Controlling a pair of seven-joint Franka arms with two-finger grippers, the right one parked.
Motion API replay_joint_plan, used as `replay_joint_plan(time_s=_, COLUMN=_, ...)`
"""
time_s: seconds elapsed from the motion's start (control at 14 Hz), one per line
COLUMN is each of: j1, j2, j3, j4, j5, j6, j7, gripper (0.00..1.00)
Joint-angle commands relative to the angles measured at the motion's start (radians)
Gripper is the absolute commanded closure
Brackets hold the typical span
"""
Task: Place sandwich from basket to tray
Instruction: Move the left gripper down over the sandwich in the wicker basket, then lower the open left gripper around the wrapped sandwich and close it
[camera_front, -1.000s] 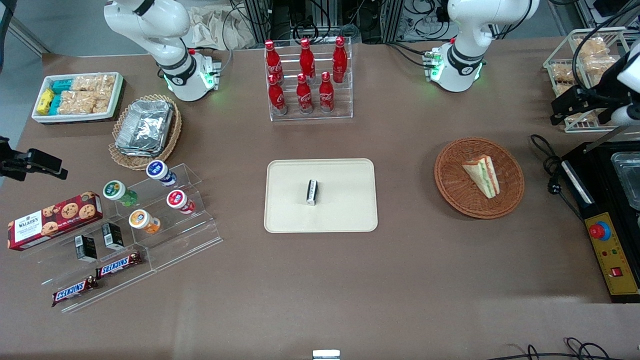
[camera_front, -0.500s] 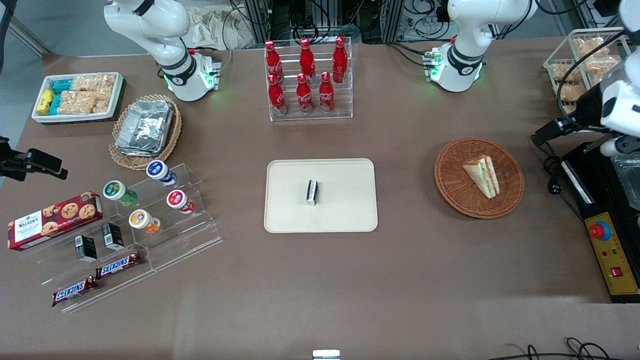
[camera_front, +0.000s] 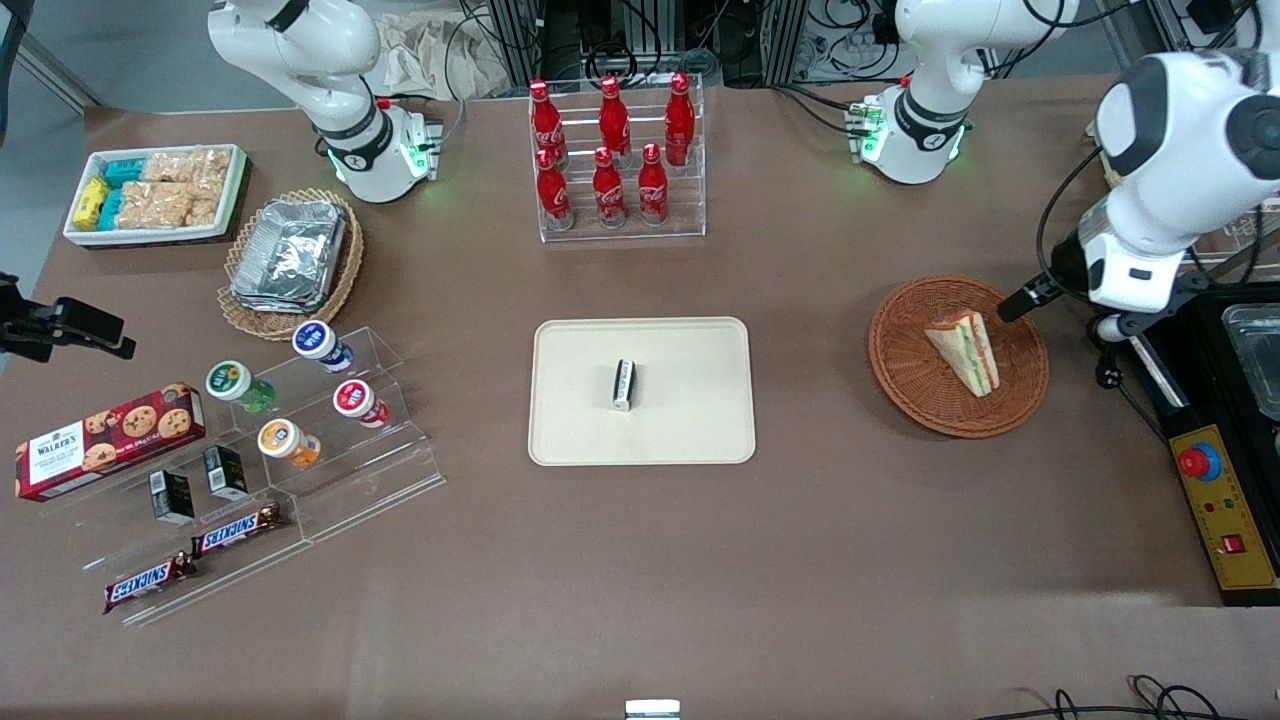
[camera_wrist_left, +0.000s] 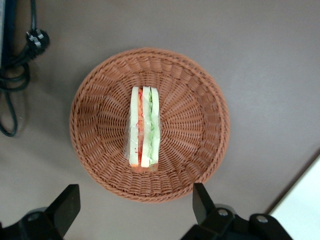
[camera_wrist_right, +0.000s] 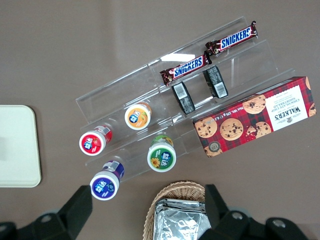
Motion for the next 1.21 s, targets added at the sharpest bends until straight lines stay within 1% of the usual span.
replay_joint_plan(time_s=0.0, j1=0.0, j2=-0.022, j3=-0.006, j4=-0.172, j5=0.005, j6=0.213, j7=-0.038, gripper=0.0)
replay_joint_plan(time_s=0.07, j1=0.0, j2=-0.002, j3=-0.006, j4=-0.21, j5=0.005, j6=0.279, j7=-0.041, gripper=0.0)
replay_joint_plan(time_s=0.21, j1=0.0, j2=0.062, j3=-0.005, j4=-0.216, j5=0.003, j6=0.318, j7=-0.043, gripper=0.0)
replay_joint_plan(time_s=0.36, j1=0.0, j2=0.096, j3=-0.005, j4=-0.25, j5=0.003, j6=0.411, j7=-0.043, gripper=0.0)
replay_joint_plan(time_s=0.64, j1=0.001, j2=0.184, j3=-0.005, j4=-0.261, j5=0.003, j6=0.48, j7=-0.04, gripper=0.0)
replay_joint_plan(time_s=0.93, j1=0.001, j2=0.271, j3=-0.002, j4=-0.296, j5=0.005, j6=0.623, j7=-0.037, gripper=0.01)
replay_joint_plan(time_s=1.0, j1=0.001, j2=0.271, j3=-0.003, j4=-0.296, j5=0.005, j6=0.625, j7=-0.037, gripper=0.29)
replay_joint_plan(time_s=1.07, j1=0.001, j2=0.267, j3=-0.003, j4=-0.296, j5=0.005, j6=0.622, j7=-0.035, gripper=0.91)
replay_joint_plan(time_s=1.14, j1=0.001, j2=0.268, j3=-0.003, j4=-0.294, j5=0.005, j6=0.622, j7=-0.035, gripper=1.0)
